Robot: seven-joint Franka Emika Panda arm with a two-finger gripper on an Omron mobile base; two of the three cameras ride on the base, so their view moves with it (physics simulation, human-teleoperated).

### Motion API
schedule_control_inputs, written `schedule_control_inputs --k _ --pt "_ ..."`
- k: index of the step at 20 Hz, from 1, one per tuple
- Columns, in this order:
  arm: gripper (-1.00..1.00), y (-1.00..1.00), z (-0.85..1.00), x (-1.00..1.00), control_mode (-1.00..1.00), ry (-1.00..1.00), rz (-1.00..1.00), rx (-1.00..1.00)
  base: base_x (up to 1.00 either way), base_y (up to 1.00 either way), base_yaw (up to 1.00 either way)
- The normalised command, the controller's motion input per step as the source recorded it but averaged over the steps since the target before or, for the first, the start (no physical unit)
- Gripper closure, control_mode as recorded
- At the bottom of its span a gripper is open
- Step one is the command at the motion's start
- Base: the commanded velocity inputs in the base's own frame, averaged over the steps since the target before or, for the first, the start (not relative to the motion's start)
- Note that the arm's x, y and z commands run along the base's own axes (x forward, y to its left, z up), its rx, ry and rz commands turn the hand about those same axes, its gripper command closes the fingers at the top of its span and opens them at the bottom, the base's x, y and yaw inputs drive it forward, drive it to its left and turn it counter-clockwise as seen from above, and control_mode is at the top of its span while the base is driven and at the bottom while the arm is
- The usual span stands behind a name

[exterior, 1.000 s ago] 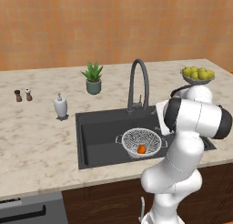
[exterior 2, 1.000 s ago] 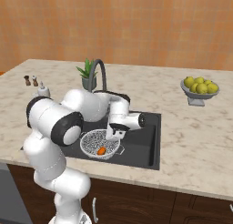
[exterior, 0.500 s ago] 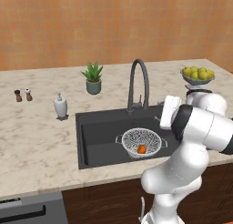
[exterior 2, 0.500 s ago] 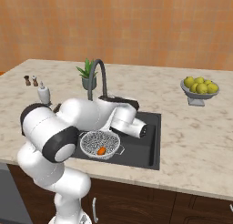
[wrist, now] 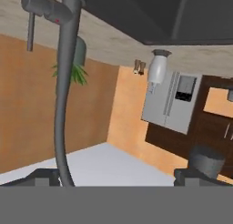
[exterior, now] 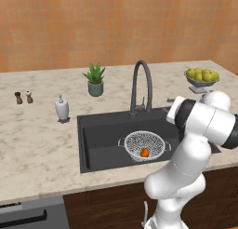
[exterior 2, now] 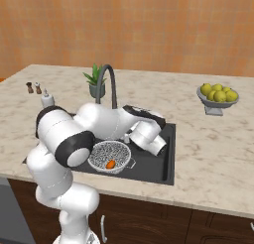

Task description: Put the colander in the sink, put the orange in the colander, and turn on the sink faucet and pour water over the colander.

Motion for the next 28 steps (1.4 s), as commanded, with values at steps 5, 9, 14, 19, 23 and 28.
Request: schedule_control_inputs --k 5,9,14,19,23,28 --pt "-1.0 0.0 0.09 0.51 -1.0 0.26 -0.01 0.03 0.0 0.0 0.0" --pt "-1.0 0.06 0.01 0.4 -1.0 0.21 0.0 0.0 0.0 0.0 0.0" --pt "-1.0 0.18 0.0 0.3 -1.0 0.11 0.0 0.0 0.0 0.0 0.0" --pt "-1.0 0.33 -0.13 0.28 -1.0 0.01 0.0 -0.06 0.0 0.0 0.0" --pt "-1.0 0.15 -0.27 0.14 -1.0 0.0 0.0 -0.12 0.0 0.0 0.0" --pt "-1.0 -0.01 -0.17 0.07 -1.0 0.0 0.0 -0.04 0.0 0.0 0.0"
